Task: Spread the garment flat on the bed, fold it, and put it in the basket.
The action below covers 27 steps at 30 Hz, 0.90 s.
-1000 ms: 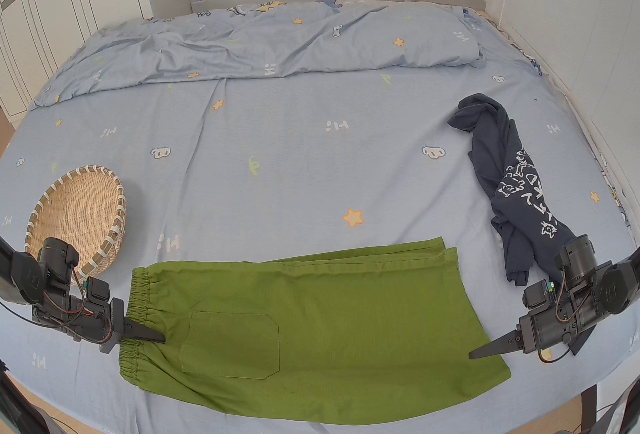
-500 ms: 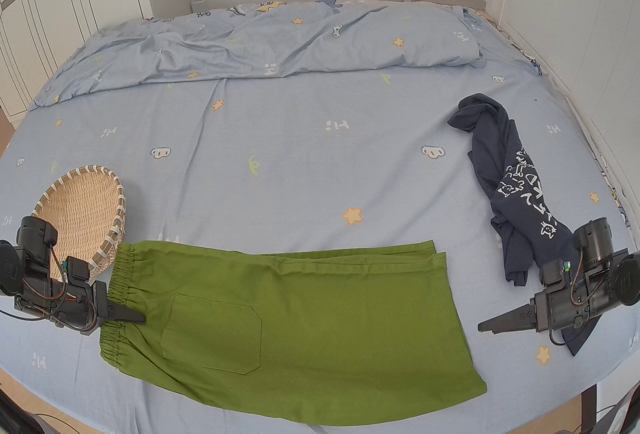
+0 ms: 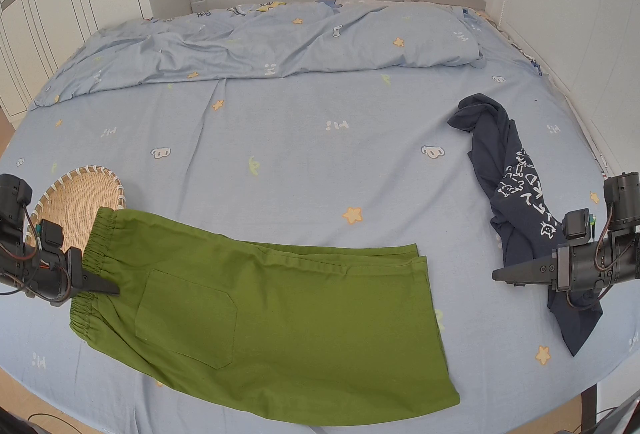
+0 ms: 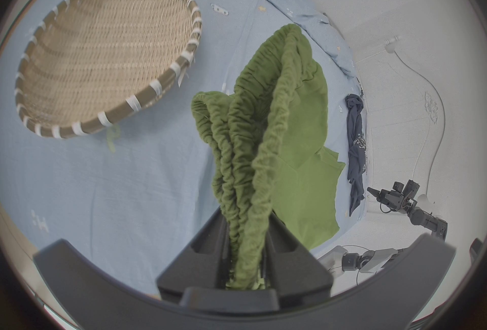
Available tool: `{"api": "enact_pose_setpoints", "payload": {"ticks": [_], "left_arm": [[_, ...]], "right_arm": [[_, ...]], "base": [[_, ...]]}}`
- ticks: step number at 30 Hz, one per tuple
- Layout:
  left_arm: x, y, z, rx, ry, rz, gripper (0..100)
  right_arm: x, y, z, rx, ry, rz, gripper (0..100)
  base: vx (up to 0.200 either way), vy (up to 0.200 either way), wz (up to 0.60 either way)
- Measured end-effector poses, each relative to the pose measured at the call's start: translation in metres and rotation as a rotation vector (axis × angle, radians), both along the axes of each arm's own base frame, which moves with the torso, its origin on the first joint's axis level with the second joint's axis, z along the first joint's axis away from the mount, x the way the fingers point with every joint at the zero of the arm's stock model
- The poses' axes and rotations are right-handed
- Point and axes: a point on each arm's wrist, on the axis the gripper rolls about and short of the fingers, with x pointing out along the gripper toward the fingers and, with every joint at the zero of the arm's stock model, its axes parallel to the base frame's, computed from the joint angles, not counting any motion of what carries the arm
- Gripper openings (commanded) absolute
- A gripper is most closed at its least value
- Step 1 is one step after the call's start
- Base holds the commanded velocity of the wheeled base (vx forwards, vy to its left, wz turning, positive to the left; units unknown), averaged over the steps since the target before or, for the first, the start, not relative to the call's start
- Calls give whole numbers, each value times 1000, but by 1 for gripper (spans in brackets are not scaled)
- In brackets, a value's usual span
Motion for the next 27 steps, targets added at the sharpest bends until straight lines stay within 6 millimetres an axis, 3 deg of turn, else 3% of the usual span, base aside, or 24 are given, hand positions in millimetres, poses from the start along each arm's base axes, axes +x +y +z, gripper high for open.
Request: {"api": "enact_pose_setpoints", "payload": {"ticks": [7,16,22,27], "left_arm": [[-2,1,36,147,-7,21,0],[-4,-1,42,194,29,27,0],[-9,-26,48,210,45,-47,0],[-12,-58,56,232,38,-106,0]], "right_arm": [[-2,5,4,-13,-14,6,100],[-2,7,3,-16,-13,12,100],[-3,7,3,-16,-11,15,100],[-3,7,3,-17,-8,16,100]], "base": [[0,0,0],[0,0,0],[0,0,0],[0,0,0]]}}
